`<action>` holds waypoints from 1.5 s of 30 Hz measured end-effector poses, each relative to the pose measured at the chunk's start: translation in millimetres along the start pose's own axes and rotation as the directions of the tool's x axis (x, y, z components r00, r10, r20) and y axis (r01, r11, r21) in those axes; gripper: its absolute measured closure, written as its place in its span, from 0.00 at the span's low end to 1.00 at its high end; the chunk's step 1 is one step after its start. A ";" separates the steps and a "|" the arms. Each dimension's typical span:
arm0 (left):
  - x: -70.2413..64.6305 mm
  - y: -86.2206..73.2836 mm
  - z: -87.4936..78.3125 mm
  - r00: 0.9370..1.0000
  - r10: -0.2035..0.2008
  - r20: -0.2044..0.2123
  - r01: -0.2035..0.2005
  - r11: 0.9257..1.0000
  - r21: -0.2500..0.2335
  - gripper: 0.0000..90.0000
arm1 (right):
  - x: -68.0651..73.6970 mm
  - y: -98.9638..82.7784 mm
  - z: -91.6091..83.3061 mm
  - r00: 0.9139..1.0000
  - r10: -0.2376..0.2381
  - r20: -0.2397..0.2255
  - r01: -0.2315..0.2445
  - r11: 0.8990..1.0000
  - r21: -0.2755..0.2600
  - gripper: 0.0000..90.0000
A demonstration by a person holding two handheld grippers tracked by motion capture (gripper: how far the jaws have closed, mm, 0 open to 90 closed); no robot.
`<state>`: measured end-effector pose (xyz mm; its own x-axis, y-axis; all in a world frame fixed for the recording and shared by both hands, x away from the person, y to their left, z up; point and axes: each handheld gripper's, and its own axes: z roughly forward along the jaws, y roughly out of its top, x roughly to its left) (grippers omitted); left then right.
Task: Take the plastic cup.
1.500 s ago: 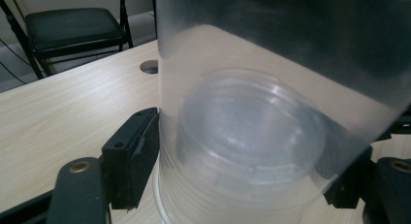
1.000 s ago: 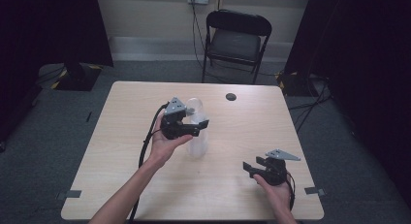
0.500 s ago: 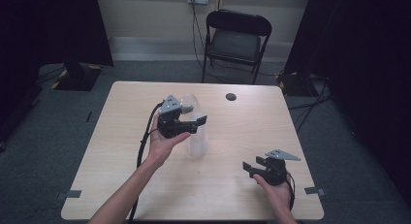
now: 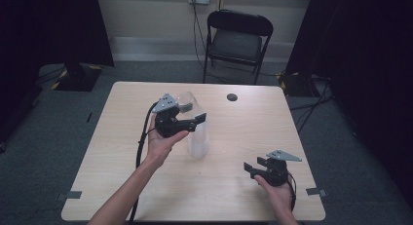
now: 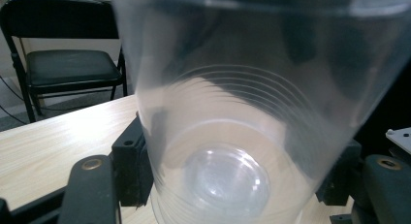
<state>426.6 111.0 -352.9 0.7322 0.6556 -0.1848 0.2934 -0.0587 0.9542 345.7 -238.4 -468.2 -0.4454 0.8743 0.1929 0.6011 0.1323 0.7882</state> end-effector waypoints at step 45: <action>-38.4 -28.9 -42.6 0.994 -0.077 0.078 0.064 0.986 0.153 0.34 | 49.8 11.7 -13.9 0.981 -0.183 -0.063 0.173 0.975 -0.137 0.50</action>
<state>363.9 119.5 -363.4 0.7534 0.5972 -0.2751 0.4302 -0.1314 0.8931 321.3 -199.8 -441.3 -0.5888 0.8042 0.0818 0.4181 0.2164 0.8822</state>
